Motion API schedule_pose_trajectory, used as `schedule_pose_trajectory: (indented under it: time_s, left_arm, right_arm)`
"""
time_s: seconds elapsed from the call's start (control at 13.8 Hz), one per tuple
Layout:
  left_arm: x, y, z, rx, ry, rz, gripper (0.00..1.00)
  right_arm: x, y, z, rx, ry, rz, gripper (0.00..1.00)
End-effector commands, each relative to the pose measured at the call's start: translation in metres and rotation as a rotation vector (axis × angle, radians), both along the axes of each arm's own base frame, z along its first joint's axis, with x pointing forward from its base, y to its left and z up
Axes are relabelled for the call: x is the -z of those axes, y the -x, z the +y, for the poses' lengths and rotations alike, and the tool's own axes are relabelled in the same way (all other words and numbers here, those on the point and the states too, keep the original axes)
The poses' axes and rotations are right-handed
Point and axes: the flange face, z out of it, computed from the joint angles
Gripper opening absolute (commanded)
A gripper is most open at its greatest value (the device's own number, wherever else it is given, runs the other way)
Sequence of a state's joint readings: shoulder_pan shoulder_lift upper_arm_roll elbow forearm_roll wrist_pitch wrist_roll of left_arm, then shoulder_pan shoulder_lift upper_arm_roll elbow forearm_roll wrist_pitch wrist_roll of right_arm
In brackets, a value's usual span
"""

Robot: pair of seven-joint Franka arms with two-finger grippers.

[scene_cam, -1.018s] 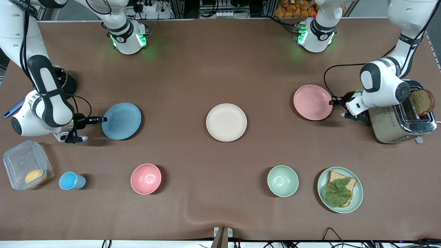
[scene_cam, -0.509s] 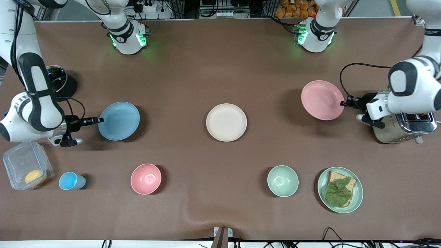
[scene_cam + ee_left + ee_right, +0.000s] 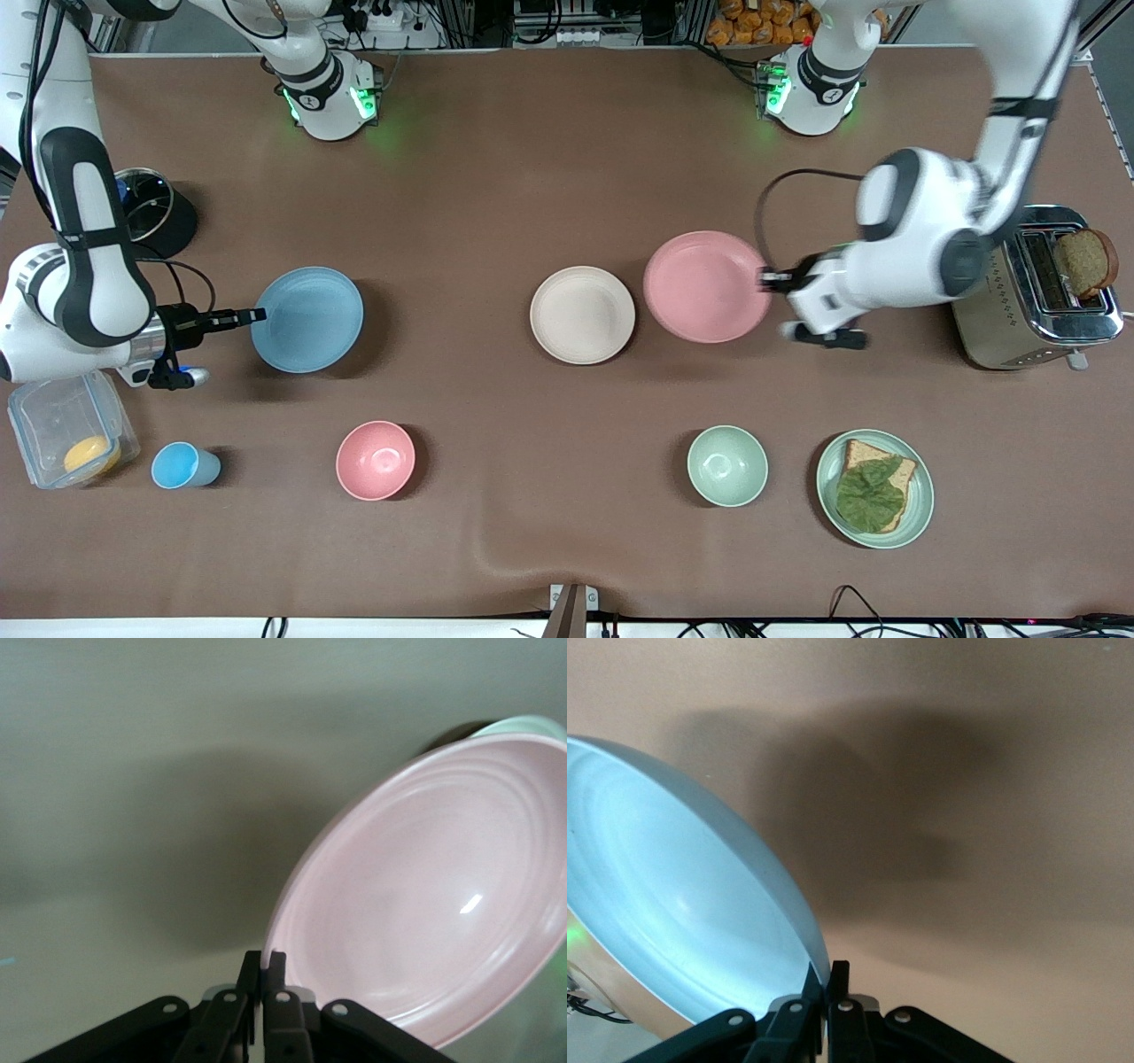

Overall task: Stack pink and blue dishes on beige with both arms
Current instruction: 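Carry the pink plate onto beige with the left gripper while the right lifts blue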

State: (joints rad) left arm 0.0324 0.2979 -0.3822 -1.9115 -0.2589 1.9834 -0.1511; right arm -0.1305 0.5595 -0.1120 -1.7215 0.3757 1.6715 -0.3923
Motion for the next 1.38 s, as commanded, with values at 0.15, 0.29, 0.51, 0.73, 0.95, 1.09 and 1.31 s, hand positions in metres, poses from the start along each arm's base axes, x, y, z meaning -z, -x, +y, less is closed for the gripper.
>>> schedule_pose_trajectory:
  time_s: [0.15, 0.29, 0.51, 0.73, 0.95, 1.09, 1.31]
  left_arm:
    - [0.032, -0.024, -0.126, -0.114, 0.010, -0.009, 0.00]
    - [0.068, -0.015, -0.139, -0.060, -0.053, -0.019, 0.00]
    - [0.113, 0.011, -0.170, 0.014, -0.088, 0.022, 0.00]
    - [0.110, 0.006, -0.161, 0.003, -0.090, 0.019, 0.89]
    - [0.080, 0.000, -0.154, 0.010, -0.094, -0.015, 1.00]
    - [0.041, -0.014, -0.123, -0.003, -0.122, -0.023, 1.00]
    - [-0.014, -0.028, -0.071, 0.088, -0.157, -0.075, 1.00]
  right_arm:
    - [-0.018, -0.019, 0.031, 0.047, 0.030, 0.035, 0.00]
    - [-0.024, -0.027, 0.062, 0.077, 0.034, 0.046, 0.00]
    - [-0.030, -0.035, 0.116, 0.099, 0.045, 0.057, 0.00]
    - [-0.032, -0.040, 0.173, 0.149, 0.069, 0.075, 0.00]
    - [-0.026, -0.039, 0.251, 0.162, 0.137, 0.069, 0.00]
    - [-0.020, -0.032, 0.307, 0.210, 0.141, 0.081, 0.00]
    - [-0.011, -0.014, 0.374, 0.226, 0.163, 0.083, 0.00]
